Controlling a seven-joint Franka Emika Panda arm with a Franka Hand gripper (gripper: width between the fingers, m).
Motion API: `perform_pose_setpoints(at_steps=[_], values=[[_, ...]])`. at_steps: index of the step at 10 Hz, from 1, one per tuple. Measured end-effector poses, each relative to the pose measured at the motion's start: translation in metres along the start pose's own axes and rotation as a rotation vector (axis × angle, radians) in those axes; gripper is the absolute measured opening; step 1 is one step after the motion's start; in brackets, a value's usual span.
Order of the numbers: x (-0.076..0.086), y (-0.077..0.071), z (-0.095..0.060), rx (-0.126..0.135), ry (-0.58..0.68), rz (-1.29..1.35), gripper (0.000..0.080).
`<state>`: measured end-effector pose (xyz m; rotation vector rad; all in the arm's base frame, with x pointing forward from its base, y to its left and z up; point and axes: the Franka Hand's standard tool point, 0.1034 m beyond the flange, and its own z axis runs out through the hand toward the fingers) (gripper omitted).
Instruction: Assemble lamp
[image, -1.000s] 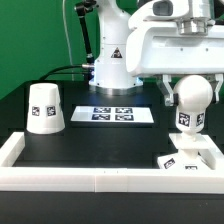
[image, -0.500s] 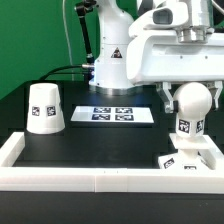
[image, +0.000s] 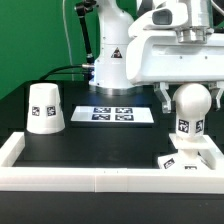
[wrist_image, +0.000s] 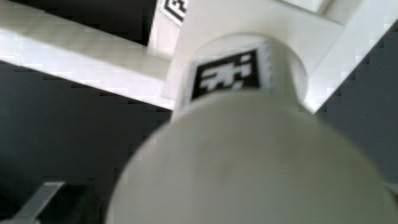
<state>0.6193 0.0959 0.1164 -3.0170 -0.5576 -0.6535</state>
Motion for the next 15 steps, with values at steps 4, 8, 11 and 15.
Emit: perform_pose_setpoints(at_steps=[4, 8, 11, 15], values=[[0.003, 0.003, -0.011, 0.012, -0.041, 0.004, 0.0698], [0.008, 0.003, -0.02, 0.013, -0.042, 0.002, 0.0698], [0.003, 0.0, -0.018, 0.029, -0.095, 0.003, 0.0698], [-0.003, -0.006, -0.016, 0.103, -0.353, 0.009, 0.0698]])
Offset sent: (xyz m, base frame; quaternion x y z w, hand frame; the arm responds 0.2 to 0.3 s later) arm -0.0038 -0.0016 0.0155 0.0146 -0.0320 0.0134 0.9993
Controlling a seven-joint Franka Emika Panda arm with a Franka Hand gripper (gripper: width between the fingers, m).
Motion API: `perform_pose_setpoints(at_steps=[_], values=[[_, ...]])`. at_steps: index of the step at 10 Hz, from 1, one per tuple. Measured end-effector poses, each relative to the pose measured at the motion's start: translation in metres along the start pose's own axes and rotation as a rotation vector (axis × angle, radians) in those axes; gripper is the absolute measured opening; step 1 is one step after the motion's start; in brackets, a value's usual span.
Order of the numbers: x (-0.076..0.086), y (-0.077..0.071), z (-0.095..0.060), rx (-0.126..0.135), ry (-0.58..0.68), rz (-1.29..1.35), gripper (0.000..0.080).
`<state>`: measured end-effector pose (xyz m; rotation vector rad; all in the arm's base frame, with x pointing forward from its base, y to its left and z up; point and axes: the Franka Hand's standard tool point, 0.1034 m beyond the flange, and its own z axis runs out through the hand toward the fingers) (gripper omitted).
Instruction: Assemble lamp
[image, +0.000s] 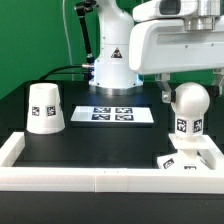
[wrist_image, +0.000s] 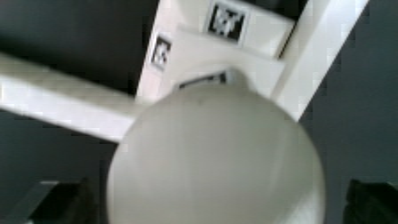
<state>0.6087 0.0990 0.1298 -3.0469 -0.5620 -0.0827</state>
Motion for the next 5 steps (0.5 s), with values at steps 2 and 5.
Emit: perform_pose_setpoints(at_steps=[2, 5], values=[[0.0021, 0.0008, 0.0029, 0.005, -0.018, -0.002, 0.0698], [0.0019, 0.0042, 0.0058, 0.004, -0.012, -0.001, 0.0698]])
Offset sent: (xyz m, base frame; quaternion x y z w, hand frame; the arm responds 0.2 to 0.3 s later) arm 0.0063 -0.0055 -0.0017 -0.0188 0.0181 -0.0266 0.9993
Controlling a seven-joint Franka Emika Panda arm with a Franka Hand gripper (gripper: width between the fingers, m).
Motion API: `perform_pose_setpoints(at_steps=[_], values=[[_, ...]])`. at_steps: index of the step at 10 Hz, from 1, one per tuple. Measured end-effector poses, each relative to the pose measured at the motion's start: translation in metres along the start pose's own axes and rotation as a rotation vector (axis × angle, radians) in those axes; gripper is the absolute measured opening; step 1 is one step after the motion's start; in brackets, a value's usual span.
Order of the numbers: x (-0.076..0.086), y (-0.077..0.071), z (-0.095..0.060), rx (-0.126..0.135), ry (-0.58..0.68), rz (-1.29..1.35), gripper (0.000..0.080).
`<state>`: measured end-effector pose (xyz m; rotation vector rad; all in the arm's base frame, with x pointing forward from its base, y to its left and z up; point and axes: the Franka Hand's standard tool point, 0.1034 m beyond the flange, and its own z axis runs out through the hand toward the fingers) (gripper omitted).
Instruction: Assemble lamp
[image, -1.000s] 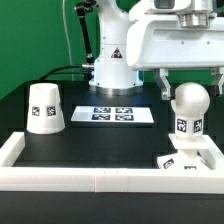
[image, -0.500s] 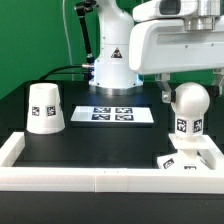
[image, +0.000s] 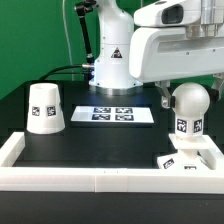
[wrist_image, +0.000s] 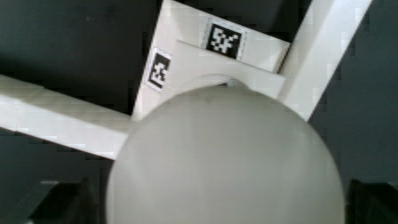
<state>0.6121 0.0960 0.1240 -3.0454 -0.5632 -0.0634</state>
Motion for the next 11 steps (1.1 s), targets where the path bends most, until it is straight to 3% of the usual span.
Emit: perform_pose_setpoints(at_steps=[2, 3, 7, 11], values=[[-0.0011, -0.0002, 0.0017, 0.001, -0.002, 0.002, 0.0698], [0.0001, -0.0006, 0.0008, 0.001, 0.0, 0.001, 0.0593], [0.0, -0.0007, 0.0009, 0.001, 0.001, 0.022, 0.0577], [0.0004, -0.0027, 0.0007, 0.014, -0.002, 0.461, 0.0577]])
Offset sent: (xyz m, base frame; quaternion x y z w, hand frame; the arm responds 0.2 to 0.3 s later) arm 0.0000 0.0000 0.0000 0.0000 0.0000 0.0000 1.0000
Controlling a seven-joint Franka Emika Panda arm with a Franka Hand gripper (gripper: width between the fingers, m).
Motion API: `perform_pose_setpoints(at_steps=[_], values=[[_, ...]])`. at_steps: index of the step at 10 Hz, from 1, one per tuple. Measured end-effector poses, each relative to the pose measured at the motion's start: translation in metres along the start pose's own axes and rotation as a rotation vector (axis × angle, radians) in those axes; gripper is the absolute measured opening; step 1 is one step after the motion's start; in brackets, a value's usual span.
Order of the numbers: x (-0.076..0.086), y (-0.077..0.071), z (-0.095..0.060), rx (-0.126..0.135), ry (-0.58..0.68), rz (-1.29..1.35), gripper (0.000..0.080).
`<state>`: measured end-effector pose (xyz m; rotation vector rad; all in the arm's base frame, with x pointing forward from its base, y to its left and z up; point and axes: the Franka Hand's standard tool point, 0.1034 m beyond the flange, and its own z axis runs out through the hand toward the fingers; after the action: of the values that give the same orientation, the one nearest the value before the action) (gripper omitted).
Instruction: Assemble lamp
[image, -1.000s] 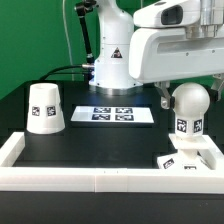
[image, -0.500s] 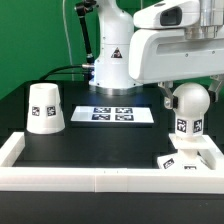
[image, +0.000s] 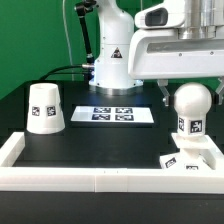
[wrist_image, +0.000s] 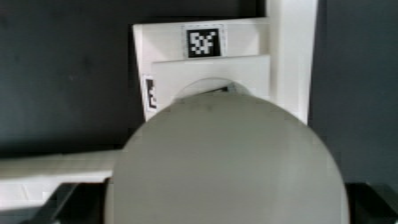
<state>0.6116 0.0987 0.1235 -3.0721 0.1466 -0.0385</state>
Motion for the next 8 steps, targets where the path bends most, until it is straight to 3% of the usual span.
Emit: perform_pose_setpoints(at_steps=[3, 8], values=[[-0.0003, 0.0005, -0.0003, 0.003, -0.041, 0.351, 0.0579], [-0.0007, -0.0003, 0.0021, 0.002, -0.048, 0.699, 0.058]])
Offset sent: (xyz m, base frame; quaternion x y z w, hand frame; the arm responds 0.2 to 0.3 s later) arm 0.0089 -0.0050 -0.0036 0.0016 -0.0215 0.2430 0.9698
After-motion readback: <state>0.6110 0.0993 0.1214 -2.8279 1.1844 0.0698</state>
